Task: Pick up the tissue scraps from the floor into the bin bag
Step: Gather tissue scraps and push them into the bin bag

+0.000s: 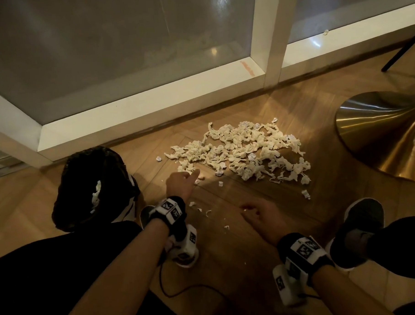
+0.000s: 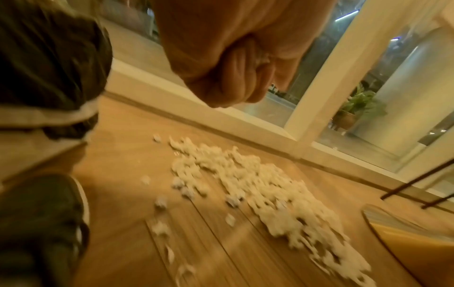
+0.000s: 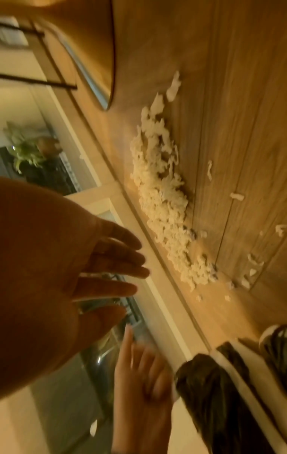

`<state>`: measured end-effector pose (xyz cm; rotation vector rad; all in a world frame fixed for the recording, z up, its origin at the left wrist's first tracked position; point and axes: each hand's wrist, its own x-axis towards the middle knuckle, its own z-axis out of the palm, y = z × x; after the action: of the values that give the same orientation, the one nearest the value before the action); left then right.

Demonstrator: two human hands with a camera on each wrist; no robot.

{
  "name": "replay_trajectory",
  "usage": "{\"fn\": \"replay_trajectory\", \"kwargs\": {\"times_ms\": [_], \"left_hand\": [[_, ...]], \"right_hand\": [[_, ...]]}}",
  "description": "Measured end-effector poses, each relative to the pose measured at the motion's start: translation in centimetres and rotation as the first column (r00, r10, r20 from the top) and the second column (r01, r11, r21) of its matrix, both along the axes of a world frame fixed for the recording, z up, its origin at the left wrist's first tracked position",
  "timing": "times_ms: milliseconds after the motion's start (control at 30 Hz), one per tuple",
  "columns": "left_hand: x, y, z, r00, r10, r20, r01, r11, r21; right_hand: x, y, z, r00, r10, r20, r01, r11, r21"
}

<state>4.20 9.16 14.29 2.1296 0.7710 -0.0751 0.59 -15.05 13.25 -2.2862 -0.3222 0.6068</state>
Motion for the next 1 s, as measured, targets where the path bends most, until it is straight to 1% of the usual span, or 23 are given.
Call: {"fn": "replay_trajectory", "kwargs": {"times_ms": [33,100,167,233,300,333,400,467,533,600,633,700,767,800,867,900,933,1000], "left_hand": [[0.4,1.8,1.0,1.000,-0.024,0.012,0.023,0.997,0.076],[0.9,5.6,2.9,1.000,-0.023,0.002,0.023,0.986,0.168],[1.2,9.2,4.7,0.999,0.008,-0.031,0.000,0.969,0.249],[1.3,13.2,6.1,0.993,0.070,-0.095,-0.035,0.945,0.326],[1.0,17.2,7.2,0.985,0.125,-0.116,-0.076,0.930,0.359],[0.7,19.1,7.7,0.984,0.129,-0.122,-0.070,0.916,0.396],[-0.3,22.1,8.7,0.979,0.102,-0.176,-0.012,0.893,0.450],[-1.4,24.6,8.9,0.976,0.087,-0.199,0.010,0.899,0.439],[-2.7,26.6,8.0,0.977,0.078,-0.199,0.018,0.899,0.438],[-3.9,28.0,6.6,0.969,0.097,-0.225,-0.004,0.924,0.384],[-4.4,28.5,5.8,0.964,0.110,-0.240,-0.026,0.944,0.329],[-4.8,28.7,5.3,0.956,0.141,-0.256,-0.087,0.973,0.213],[-4.8,28.9,5.4,0.951,0.170,-0.259,-0.144,0.983,0.118],[-4.6,29.0,5.5,0.953,0.189,-0.239,-0.166,0.979,0.116],[-4.3,29.4,5.9,0.947,0.245,-0.209,-0.208,0.960,0.186],[-4.2,29.2,6.2,0.946,0.257,-0.198,-0.212,0.952,0.222],[-4.1,29.0,6.3,0.950,0.251,-0.187,-0.209,0.953,0.217],[-3.9,28.2,6.3,0.956,0.226,-0.187,-0.216,0.974,0.073]], "right_hand": [[0.1,-0.3,-0.3,0.996,-0.020,-0.085,0.017,0.999,-0.032],[-0.1,-1.1,-1.6,0.978,-0.046,-0.203,0.021,0.992,-0.127],[-0.5,-2.0,-3.2,0.956,-0.074,-0.282,0.015,0.979,-0.206],[-1.2,-2.9,-4.8,0.927,-0.079,-0.367,-0.015,0.969,-0.247],[-1.8,-3.9,-6.9,0.900,-0.105,-0.422,-0.027,0.955,-0.295],[-2.0,-4.3,-7.9,0.893,-0.122,-0.433,-0.027,0.946,-0.324],[-2.1,-5.2,-9.6,0.882,-0.122,-0.456,-0.052,0.935,-0.351],[-2.0,-5.8,-10.4,0.872,-0.122,-0.474,-0.059,0.935,-0.350],[-2.0,-6.4,-10.9,0.875,-0.127,-0.467,-0.061,0.929,-0.366],[-1.9,-6.7,-11.5,0.874,-0.150,-0.462,-0.044,0.923,-0.382],[-1.8,-6.7,-11.6,0.873,-0.165,-0.459,-0.024,0.926,-0.377],[-1.7,-6.4,-11.6,0.869,-0.187,-0.457,0.001,0.926,-0.378],[-1.7,-6.0,-11.0,0.870,-0.192,-0.455,-0.013,0.912,-0.410],[-1.6,-6.0,-11.1,0.869,-0.195,-0.455,-0.014,0.909,-0.416],[-1.5,-6.3,-11.8,0.872,-0.207,-0.443,0.002,0.908,-0.419],[-1.5,-6.7,-12.6,0.872,-0.206,-0.444,0.004,0.910,-0.415],[-1.4,-7.1,-13.4,0.869,-0.202,-0.451,-0.001,0.912,-0.410],[-1.7,-6.6,-12.4,0.867,-0.188,-0.462,-0.014,0.917,-0.399]]}}
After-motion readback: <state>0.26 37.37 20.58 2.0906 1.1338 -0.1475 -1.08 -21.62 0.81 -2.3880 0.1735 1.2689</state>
